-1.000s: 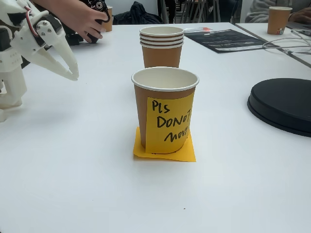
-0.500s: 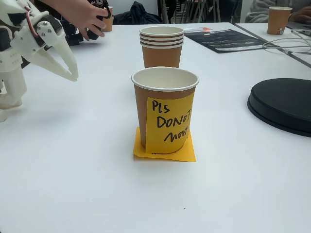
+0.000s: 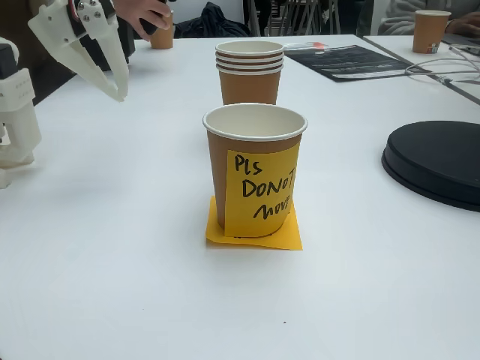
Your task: Pickup cup and make a pile of cup.
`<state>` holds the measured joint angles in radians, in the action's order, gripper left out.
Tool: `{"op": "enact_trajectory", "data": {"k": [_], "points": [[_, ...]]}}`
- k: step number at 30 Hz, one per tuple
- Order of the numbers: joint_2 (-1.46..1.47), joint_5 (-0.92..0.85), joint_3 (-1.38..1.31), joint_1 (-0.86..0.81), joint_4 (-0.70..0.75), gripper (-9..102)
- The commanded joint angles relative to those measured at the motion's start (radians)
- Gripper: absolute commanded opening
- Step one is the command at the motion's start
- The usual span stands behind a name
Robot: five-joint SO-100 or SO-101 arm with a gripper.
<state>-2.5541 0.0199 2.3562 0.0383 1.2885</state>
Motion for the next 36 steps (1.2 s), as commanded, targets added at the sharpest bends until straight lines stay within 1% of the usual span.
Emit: {"op": "enact_trajectory", "data": {"k": [1,5,14,21,27,36], "points": [[0.112,0.003,-0.219,-0.011,-0.023,-7],[0.178,0.003,-0.318,-0.04,-0.023,-4],[0.258,0.003,-0.446,-0.149,-0.023,17],[0.388,0.008,-0.606,-0.239,-0.023,26],[0.499,0.005,-0.73,-0.291,-0.023,28],[0.62,0.003,-0.81,-0.336,-0.023,28]]}}
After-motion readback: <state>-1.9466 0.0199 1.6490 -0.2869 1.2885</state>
